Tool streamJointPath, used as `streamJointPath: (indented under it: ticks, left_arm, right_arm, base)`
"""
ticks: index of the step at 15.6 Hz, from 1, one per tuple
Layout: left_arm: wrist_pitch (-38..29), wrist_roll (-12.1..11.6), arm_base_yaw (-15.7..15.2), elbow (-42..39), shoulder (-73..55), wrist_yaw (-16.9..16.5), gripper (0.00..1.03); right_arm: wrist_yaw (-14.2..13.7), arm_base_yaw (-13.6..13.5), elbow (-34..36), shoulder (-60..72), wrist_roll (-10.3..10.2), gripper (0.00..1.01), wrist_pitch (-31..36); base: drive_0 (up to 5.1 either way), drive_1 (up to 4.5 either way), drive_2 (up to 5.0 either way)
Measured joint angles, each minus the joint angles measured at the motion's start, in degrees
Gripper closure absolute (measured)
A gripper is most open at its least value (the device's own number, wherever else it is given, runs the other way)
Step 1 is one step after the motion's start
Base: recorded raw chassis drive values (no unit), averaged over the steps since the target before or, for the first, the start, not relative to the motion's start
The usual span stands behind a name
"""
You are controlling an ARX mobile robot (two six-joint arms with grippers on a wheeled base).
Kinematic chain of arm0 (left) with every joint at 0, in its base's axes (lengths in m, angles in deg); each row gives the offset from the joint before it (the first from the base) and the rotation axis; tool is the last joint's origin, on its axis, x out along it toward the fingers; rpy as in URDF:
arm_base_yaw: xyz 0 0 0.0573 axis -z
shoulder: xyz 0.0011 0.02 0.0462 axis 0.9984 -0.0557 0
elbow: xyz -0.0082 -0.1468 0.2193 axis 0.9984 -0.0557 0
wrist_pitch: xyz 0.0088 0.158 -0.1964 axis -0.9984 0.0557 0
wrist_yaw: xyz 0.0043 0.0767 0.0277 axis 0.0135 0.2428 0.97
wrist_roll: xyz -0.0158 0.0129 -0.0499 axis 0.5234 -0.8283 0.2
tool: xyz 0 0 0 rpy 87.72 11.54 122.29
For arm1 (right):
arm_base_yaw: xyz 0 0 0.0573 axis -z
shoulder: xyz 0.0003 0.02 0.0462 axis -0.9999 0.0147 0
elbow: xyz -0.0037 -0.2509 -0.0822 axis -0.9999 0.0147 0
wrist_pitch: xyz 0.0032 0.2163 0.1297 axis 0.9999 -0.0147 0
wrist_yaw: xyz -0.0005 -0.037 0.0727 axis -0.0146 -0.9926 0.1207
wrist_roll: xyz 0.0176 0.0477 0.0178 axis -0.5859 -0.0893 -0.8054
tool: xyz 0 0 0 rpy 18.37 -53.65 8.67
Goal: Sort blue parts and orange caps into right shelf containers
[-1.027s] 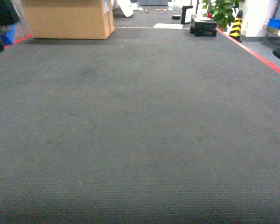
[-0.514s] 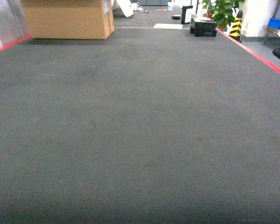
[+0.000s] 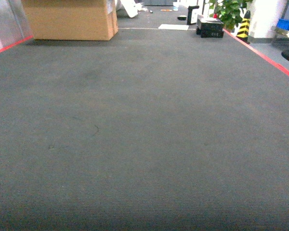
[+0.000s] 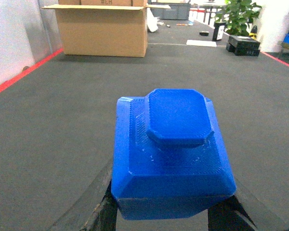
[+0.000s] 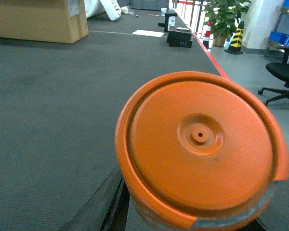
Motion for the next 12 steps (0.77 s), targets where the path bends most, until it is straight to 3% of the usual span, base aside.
streamJointPath:
  ticks: [6,7,8,12]
  left_arm:
    - [5.84,0.11,-5.33,-4.79,10.78,-5.25,0.61]
    - [7.80,0.13,-8.00,-5.53,13.42,-8.68,0.61]
    - [10.19,0.24,-11.93,-6.19,16.92,-10.43,0.61]
    - [9.81,0.22,-11.30,-8.17,19.12,-11.58,0.61]
  right_arm:
    - [6.27,6.45,4.31,-9.86,-0.57,0.58,-4.13]
    - [7.56,7.43,4.98,-11.72,-0.57,0.58,-5.27]
    - [12.57,13.92,5.53,-15.28,-0.68,0.58,-7.41]
    - [13.62,13.42,6.40,-17.92,-0.90,0.59,-9.42]
  base:
    - [0.0,0.00,0.0]
    - [0.0,0.00,0.0]
    - [0.0,0.00,0.0]
    - [0.0,0.00,0.0]
